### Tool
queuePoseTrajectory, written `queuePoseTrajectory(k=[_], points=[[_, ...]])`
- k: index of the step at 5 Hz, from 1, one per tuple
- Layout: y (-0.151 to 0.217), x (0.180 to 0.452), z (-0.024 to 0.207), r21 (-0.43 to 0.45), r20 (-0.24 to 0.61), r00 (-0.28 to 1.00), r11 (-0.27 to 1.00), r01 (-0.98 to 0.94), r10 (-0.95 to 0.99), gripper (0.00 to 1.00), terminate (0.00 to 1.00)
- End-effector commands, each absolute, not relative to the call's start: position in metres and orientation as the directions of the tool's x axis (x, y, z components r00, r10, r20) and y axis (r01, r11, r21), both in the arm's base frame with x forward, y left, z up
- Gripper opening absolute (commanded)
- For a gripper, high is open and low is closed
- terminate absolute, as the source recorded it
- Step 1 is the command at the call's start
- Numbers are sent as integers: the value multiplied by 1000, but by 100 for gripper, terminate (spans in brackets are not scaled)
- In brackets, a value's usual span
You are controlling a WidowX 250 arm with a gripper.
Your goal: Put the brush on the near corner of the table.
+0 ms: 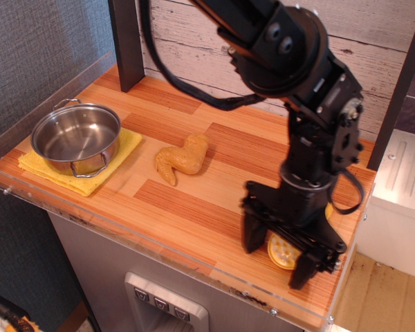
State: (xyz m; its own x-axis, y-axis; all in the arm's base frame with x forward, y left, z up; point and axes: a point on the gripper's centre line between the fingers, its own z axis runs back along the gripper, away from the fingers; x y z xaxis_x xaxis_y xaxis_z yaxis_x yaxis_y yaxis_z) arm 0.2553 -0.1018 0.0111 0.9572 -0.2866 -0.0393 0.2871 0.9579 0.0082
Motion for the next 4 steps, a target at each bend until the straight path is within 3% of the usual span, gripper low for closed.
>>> queuePoseTrajectory(k=[1,2,4], points=[[-70,256,118,-5,206,946,967,256,-250,100,0],[-30,251,150,10,200,967,987,158,-157,100,0],[31,242,145,24,135,990,999,29,-31,100,0]])
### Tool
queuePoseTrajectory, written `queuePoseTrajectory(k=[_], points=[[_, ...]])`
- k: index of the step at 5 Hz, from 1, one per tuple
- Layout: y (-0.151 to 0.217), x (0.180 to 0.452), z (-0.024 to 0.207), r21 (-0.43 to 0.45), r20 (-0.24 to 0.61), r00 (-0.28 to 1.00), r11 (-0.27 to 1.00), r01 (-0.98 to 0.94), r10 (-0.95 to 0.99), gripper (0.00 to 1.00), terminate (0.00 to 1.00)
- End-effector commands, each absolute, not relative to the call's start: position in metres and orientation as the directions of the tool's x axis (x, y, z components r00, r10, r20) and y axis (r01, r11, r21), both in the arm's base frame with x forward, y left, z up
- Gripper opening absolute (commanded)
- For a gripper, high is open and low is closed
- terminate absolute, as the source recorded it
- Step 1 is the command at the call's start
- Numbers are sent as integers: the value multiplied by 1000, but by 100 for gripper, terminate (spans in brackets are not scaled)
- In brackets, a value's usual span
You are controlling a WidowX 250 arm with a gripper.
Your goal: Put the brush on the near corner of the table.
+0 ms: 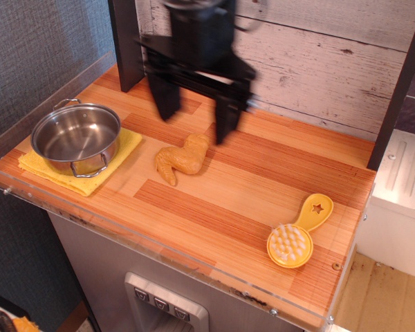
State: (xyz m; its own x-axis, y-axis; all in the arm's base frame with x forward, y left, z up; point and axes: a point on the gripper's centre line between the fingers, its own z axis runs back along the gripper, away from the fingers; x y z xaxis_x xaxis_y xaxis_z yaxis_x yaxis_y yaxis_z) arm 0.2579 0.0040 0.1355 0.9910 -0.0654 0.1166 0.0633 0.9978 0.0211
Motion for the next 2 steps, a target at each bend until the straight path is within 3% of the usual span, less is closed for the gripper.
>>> queuePoseTrajectory(k=[1,2], points=[[41,240,145,-1,115,991,997,75,-75,100,0],[41,240,145,-1,115,991,997,75,-75,100,100]])
